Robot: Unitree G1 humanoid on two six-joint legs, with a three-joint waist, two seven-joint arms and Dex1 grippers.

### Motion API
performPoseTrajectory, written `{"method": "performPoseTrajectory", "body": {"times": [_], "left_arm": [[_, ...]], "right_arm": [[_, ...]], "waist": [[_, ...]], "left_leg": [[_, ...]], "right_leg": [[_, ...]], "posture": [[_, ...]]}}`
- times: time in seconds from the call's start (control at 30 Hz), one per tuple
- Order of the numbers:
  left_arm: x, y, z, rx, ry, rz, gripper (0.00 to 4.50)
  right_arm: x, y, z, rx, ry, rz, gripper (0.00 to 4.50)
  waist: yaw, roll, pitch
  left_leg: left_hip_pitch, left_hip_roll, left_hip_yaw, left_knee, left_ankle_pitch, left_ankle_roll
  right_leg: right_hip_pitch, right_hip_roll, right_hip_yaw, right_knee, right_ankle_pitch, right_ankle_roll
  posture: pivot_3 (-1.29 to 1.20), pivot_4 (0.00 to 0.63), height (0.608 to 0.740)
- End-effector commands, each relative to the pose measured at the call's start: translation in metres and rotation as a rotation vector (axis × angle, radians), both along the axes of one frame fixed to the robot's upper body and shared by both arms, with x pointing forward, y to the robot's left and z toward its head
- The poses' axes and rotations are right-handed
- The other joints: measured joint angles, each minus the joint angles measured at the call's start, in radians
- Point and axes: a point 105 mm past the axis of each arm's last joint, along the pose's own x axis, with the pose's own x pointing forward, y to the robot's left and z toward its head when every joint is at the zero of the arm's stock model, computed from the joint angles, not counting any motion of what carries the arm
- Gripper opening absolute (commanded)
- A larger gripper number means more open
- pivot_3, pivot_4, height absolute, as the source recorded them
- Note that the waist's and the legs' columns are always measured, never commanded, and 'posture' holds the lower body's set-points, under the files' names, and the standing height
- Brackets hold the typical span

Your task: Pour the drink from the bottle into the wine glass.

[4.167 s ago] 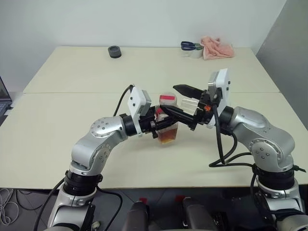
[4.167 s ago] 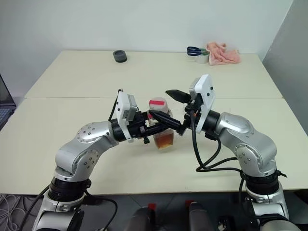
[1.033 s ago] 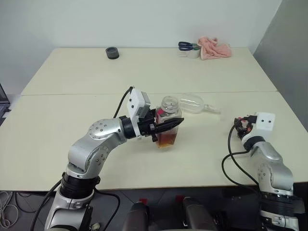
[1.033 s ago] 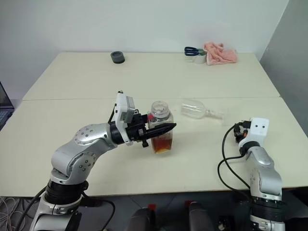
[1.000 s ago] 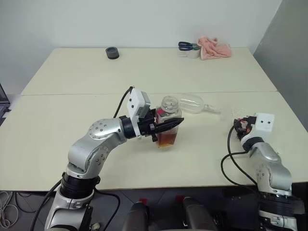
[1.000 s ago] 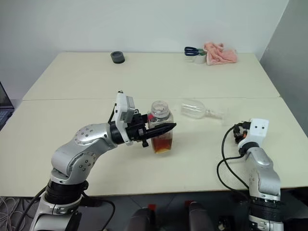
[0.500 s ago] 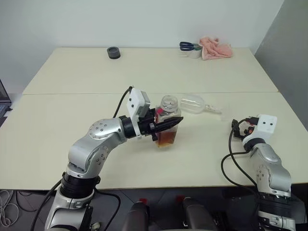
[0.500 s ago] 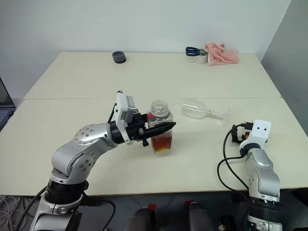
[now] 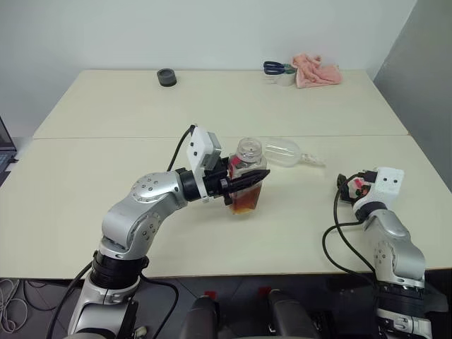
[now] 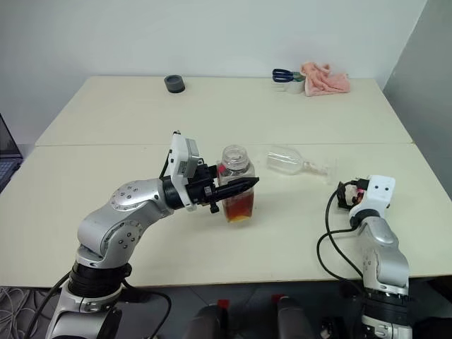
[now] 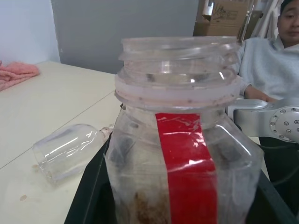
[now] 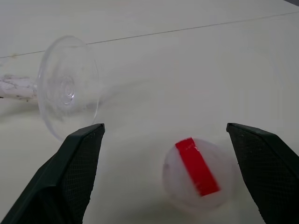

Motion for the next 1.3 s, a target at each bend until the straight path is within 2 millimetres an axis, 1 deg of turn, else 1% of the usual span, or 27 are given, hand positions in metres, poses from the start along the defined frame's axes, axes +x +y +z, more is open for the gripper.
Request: {"method": "performPoseTrajectory", "body": {"times": [0.03, 0.17, 0.23, 0.3, 0.4, 0.47, 0.53, 0.57, 0.6, 0.63, 0.7, 0.77, 0.83, 0.9, 1.0, 1.07, 1.27, 1.3], "left_arm": [[-0.002, 0.001, 0.013, -0.015, -0.065, -0.006, 1.85], [-0.002, 0.001, 0.013, -0.013, -0.066, -0.007, 1.85], [-0.002, 0.001, 0.013, -0.012, -0.066, -0.007, 1.85], [-0.002, 0.002, 0.013, -0.010, -0.068, -0.002, 1.85], [0.005, 0.011, 0.019, -0.009, -0.088, 0.051, 1.85], [0.024, 0.025, 0.023, 0.027, -0.120, 0.177, 1.85], [0.043, 0.039, 0.026, 0.059, -0.152, 0.307, 1.85], [0.052, 0.045, 0.030, 0.051, -0.161, 0.364, 1.85], [0.059, 0.051, 0.034, 0.040, -0.168, 0.421, 1.85], [0.067, 0.057, 0.038, 0.017, -0.174, 0.486, 1.85], [0.081, 0.071, 0.044, -0.022, -0.184, 0.608, 1.85], [0.093, 0.088, 0.047, -0.041, -0.201, 0.734, 1.85], [0.102, 0.106, 0.050, -0.045, -0.228, 0.859, 1.85], [0.110, 0.126, 0.052, -0.059, -0.234, 0.986, 1.85], [0.115, 0.147, 0.052, -0.099, -0.225, 1.104, 1.85], [0.117, 0.160, 0.044, -0.120, -0.206, 1.166, 1.85], [0.118, 0.182, 0.018, -0.180, -0.206, 1.188, 1.85], [0.118, 0.184, 0.014, -0.163, -0.226, 1.185, 1.85]], "right_arm": [[0.002, 0.003, 0.020, -0.015, -0.073, 0.012, 4.46], [0.003, 0.003, 0.021, -0.018, -0.078, 0.011, 4.46], [0.003, 0.002, 0.026, -0.034, -0.098, 0.010, 4.46], [0.003, 0.004, 0.037, -0.085, -0.134, 0.033, 4.46], [0.005, 0.015, 0.063, -0.158, -0.207, 0.145, 4.46], [0.008, 0.026, 0.098, -0.137, -0.283, 0.294, 4.46], [0.005, 0.045, 0.130, -0.153, -0.338, 0.502, 4.46], [-0.001, 0.059, 0.143, -0.149, -0.346, 0.643, 4.46], [-0.008, 0.070, 0.150, -0.149, -0.333, 0.769, 4.46], [-0.020, 0.084, 0.151, -0.146, -0.289, 0.919, 4.46], [-0.038, 0.104, 0.152, -0.102, -0.219, 1.116, 4.46], [-0.049, 0.119, 0.158, -0.051, -0.194, 1.227, 4.46], [-0.056, 0.132, 0.156, -0.051, -0.172, 1.304, 4.46], [-0.058, 0.143, 0.152, -0.058, -0.163, 1.335, 4.46], [-0.056, 0.153, 0.148, -0.042, -0.170, 1.348, 4.46], [-0.058, 0.160, 0.148, -0.019, -0.184, 1.364, 4.46], [-0.061, 0.172, 0.149, 0.015, -0.219, 1.377, 4.46], [-0.061, 0.173, 0.149, 0.020, -0.224, 1.373, 4.46]], "waist": [[0.000, 0.000, 0.000], [0.000, 0.000, 0.000], [0.000, 0.000, 0.000], [0.000, 0.000, 0.000], [0.000, 0.000, 0.000], [-0.004, 0.001, 0.001], [-0.006, 0.002, 0.001], [-0.006, 0.002, 0.001], [-0.005, 0.002, 0.001], [-0.004, 0.002, 0.001], [0.003, 0.001, 0.001], [0.003, 0.001, 0.001], [0.003, 0.001, 0.001], [0.003, 0.001, 0.001], [0.004, 0.000, 0.001], [0.005, 0.000, 0.001], [0.005, 0.000, 0.001], [0.005, 0.000, 0.001]], "left_leg": [[0.000, 0.000, 0.000, 0.000, 0.000, 0.000], [0.000, 0.000, 0.000, 0.000, 0.000, 0.000], [0.000, 0.000, 0.000, 0.000, 0.000, 0.000], [0.000, 0.000, 0.000, 0.000, 0.000, 0.000], [0.000, 0.000, 0.000, 0.000, 0.000, 0.000], [0.000, 0.000, 0.000, 0.000, 0.000, 0.000], [0.000, 0.000, 0.000, 0.001, 0.000, 0.000], [0.001, 0.000, 0.000, 0.001, 0.000, 0.000], [0.001, 0.000, -0.001, 0.000, 0.000, 0.000], [0.000, 0.000, -0.001, 0.000, 0.000, 0.000], [-0.001, 0.000, -0.003, 0.000, 0.000, 0.001], [-0.003, 0.000, -0.004, 0.000, -0.002, 0.003], [-0.004, -0.002, -0.003, 0.001, -0.002, 0.003], [-0.005, -0.003, -0.003, 0.002, -0.002, 0.003], [-0.005, -0.003, -0.004, 0.003, -0.002, 0.003], [-0.005, -0.003, -0.004, 0.003, -0.002, 0.003], [-0.005, -0.004, -0.003, 0.003, -0.001, 0.002], [-0.005, -0.004, -0.003, 0.003, -0.001, 0.002]], "right_leg": [[0.000, 0.000, 0.000, 0.000, 0.000, 0.000], [0.000, 0.000, 0.000, 0.000, 0.000, 0.000], [0.000, 0.000, 0.000, 0.000, 0.000, 0.000], [0.000, 0.000, 0.000, 0.000, 0.000, 0.000], [0.000, 0.000, 0.000, 0.000, 0.000, 0.000], [0.000, 0.000, 0.000, 0.000, 0.000, 0.000], [0.000, 0.000, 0.000, 0.000, 0.000, 0.000], [0.000, 0.001, 0.000, 0.000, 0.000, 0.000], [0.000, 0.001, 0.000, 0.000, 0.000, 0.000], [0.000, 0.001, -0.001, -0.001, 0.000, 0.000], [0.001, 0.001, -0.003, -0.001, 0.000, 0.000], [0.001, 0.000, -0.004, -0.002, 0.000, 0.000], [0.000, -0.002, -0.004, -0.002, 0.000, 0.000], [-0.001, -0.004, -0.004, -0.002, 0.001, 0.000], [-0.001, -0.005, -0.005, -0.002, 0.001, 0.002], [-0.001, -0.005, -0.005, -0.001, 0.001, 0.002], [-0.001, -0.006, -0.005, -0.001, 0.002, 0.002], [-0.001, -0.007, -0.005, -0.001, 0.002, 0.002]], "posture": [[0.00, 0.150, 0.740], [0.00, 0.150, 0.740], [0.00, 0.150, 0.740], [0.00, 0.150, 0.740], [0.00, 0.150, 0.740], [0.00, 0.150, 0.740], [0.00, 0.150, 0.740], [0.00, 0.150, 0.740], [0.00, 0.150, 0.740], [0.00, 0.150, 0.740], [0.00, 0.150, 0.740], [0.00, 0.150, 0.740], [0.00, 0.150, 0.740], [0.00, 0.150, 0.740], [0.00, 0.150, 0.740], [0.00, 0.150, 0.740], [0.00, 0.150, 0.740], [0.00, 0.150, 0.740]]}}
